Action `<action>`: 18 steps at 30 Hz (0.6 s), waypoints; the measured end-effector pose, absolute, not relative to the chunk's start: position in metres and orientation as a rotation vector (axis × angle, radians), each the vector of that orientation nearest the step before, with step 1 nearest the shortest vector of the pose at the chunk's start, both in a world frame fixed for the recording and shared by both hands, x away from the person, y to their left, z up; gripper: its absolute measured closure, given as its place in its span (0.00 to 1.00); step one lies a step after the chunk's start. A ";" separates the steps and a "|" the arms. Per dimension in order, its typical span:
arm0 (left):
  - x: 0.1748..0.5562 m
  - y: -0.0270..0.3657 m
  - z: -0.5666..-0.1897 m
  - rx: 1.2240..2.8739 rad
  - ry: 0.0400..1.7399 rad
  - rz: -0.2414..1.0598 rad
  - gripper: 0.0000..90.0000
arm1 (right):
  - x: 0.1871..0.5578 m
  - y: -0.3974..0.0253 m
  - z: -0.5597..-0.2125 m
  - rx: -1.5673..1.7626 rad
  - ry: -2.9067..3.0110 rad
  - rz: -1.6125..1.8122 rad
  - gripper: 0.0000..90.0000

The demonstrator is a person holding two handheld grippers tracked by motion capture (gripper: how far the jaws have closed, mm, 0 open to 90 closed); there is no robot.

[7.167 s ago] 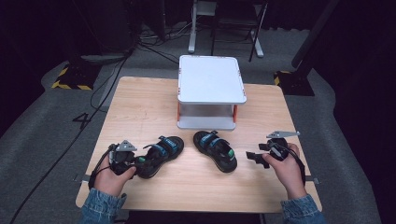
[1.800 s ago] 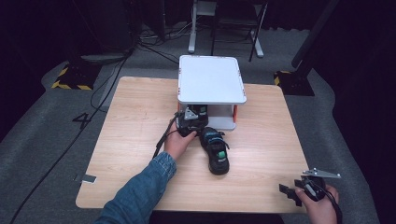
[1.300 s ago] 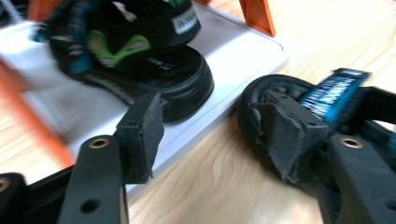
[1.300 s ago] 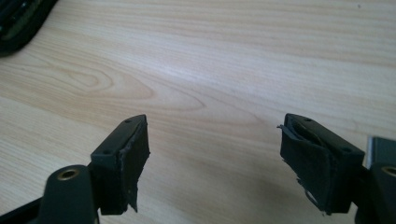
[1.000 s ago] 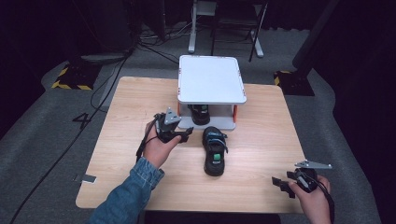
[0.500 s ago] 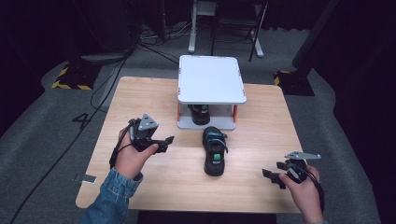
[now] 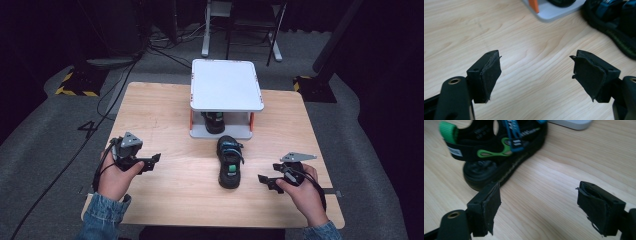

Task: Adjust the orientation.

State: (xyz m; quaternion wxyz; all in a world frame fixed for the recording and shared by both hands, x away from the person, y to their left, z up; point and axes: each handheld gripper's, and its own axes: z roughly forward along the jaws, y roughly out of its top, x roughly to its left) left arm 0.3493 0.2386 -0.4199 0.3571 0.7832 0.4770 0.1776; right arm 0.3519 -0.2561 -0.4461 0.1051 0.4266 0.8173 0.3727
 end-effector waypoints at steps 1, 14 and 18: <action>0.348 0.242 -0.422 2.025 1.244 0.459 0.24 | 0.352 -0.246 -0.442 1.218 2.422 1.123 0.20; 0.338 0.265 -0.432 1.990 1.327 0.475 0.25 | 0.349 -0.191 -0.448 1.076 2.485 1.192 0.25; 0.337 0.263 -0.433 2.010 1.313 0.478 0.25 | 0.349 -0.178 -0.454 1.057 2.497 1.181 0.23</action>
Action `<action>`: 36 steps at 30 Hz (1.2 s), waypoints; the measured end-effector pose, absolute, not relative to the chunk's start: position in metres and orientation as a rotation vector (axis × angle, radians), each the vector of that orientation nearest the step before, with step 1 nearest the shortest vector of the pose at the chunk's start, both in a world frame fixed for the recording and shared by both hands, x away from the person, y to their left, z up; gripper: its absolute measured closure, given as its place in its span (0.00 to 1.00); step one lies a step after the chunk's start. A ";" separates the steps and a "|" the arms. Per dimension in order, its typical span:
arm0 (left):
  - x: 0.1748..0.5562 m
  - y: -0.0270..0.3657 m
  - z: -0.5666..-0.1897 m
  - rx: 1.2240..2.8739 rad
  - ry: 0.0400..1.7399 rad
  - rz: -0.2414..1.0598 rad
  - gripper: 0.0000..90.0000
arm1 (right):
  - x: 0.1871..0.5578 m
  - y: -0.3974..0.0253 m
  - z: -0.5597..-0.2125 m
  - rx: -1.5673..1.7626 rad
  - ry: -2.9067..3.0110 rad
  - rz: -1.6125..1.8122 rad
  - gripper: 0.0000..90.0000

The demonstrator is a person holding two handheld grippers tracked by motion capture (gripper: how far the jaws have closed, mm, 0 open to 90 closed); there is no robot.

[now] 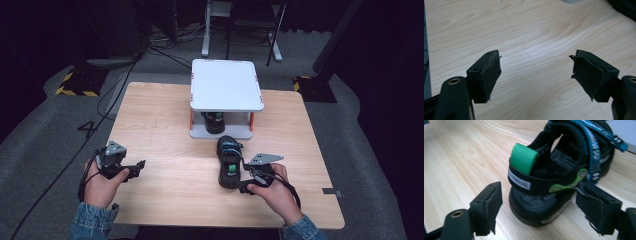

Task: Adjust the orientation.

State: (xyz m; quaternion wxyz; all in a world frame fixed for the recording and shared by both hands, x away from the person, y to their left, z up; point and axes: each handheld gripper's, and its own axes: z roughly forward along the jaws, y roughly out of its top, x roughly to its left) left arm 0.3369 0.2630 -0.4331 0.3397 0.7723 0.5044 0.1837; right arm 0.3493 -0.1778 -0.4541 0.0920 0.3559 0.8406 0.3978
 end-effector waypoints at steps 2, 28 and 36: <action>0.337 0.261 -0.434 2.016 1.311 0.471 0.25 | 0.349 -0.173 -0.455 1.068 2.472 1.175 0.21; 0.341 0.253 -0.433 2.019 1.284 0.491 0.26 | 0.363 -0.175 -0.458 1.137 2.432 1.155 0.85; 0.339 0.257 -0.433 2.013 1.289 0.500 0.26 | 0.364 -0.172 -0.456 1.069 2.441 1.126 0.87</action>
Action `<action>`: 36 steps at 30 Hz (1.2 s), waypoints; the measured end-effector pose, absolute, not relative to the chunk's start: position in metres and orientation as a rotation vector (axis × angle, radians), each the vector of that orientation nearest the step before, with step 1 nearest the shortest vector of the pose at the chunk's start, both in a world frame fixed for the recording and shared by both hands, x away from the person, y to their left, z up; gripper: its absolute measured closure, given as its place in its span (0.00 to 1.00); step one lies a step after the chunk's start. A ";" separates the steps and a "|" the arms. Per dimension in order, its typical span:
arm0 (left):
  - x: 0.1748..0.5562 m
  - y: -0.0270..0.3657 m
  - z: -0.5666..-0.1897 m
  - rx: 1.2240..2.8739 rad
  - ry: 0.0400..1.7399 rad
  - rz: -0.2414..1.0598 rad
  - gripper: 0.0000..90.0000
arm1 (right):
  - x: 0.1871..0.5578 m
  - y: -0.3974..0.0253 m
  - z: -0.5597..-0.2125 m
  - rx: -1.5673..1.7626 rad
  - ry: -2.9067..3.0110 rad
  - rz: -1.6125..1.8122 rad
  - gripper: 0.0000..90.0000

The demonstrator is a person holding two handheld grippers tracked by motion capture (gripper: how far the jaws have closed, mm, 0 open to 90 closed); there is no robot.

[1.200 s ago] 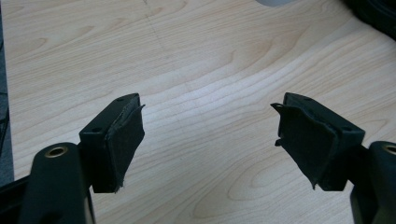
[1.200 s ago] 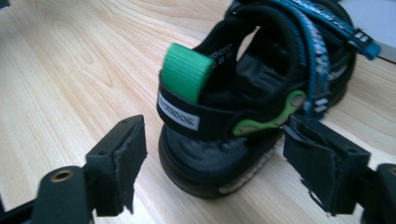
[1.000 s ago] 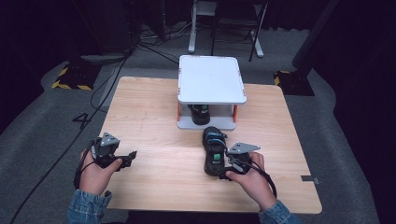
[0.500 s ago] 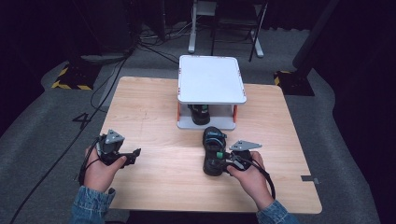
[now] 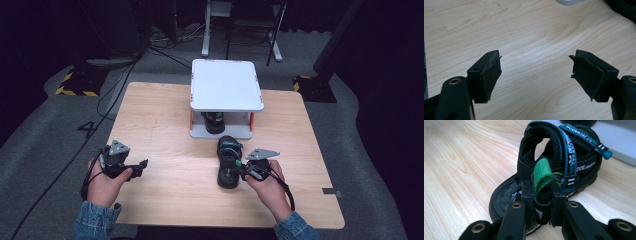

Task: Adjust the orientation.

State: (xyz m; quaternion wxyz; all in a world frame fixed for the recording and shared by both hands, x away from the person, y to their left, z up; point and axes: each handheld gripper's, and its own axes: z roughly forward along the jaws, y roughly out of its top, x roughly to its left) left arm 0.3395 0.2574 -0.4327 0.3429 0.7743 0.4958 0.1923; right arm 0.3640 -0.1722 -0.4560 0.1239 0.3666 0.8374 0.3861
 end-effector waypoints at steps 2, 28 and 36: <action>0.339 0.258 -0.433 2.012 1.291 0.496 0.26 | 0.363 -0.170 -0.455 1.034 2.442 1.112 0.88; 0.338 0.265 -0.432 1.991 1.306 0.502 0.26 | 0.412 -0.189 -0.398 0.906 2.270 1.120 0.88; 0.339 0.269 -0.436 1.989 1.325 0.495 0.26 | 0.452 -0.189 -0.403 0.895 2.231 1.054 0.88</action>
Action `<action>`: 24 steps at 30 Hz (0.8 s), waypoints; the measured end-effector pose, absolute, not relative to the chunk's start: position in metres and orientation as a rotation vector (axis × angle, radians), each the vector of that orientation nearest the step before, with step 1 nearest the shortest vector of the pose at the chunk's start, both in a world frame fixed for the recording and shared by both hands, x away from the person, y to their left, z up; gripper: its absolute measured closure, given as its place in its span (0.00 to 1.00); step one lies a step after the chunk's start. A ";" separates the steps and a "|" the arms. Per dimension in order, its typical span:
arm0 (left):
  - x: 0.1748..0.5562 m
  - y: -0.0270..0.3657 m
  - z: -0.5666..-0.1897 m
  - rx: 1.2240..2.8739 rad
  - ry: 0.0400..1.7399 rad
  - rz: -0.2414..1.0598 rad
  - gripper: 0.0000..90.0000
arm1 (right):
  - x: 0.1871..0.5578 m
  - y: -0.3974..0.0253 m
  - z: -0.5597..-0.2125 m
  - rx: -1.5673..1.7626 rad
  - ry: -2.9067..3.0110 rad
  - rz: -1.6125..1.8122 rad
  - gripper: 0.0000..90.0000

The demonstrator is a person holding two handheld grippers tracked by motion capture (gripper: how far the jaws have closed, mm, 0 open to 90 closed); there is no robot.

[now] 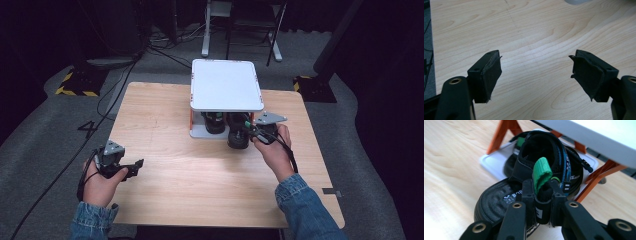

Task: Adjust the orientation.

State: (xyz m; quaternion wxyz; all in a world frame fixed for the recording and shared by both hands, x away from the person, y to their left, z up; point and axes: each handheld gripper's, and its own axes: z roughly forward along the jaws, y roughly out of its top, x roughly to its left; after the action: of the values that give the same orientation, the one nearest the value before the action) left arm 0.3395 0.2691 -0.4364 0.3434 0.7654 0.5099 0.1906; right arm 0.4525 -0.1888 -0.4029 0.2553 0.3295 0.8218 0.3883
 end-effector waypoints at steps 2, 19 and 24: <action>0.340 0.269 -0.437 1.991 1.328 0.490 0.26 | 0.459 -0.185 -0.407 0.862 2.218 1.015 0.88; 0.340 0.269 -0.440 1.998 1.335 0.481 0.26 | 0.483 -0.163 -0.445 0.861 2.266 1.057 0.87; 0.341 0.267 -0.440 2.003 1.333 0.474 0.26 | 0.485 -0.163 -0.443 0.860 2.232 1.045 0.87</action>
State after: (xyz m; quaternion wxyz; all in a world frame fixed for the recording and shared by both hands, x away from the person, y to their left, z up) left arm 0.3406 0.2671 -0.4401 0.3380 0.7688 0.5115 0.1820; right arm 0.4849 -0.1633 -0.4435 0.2627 0.3178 0.8251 0.3863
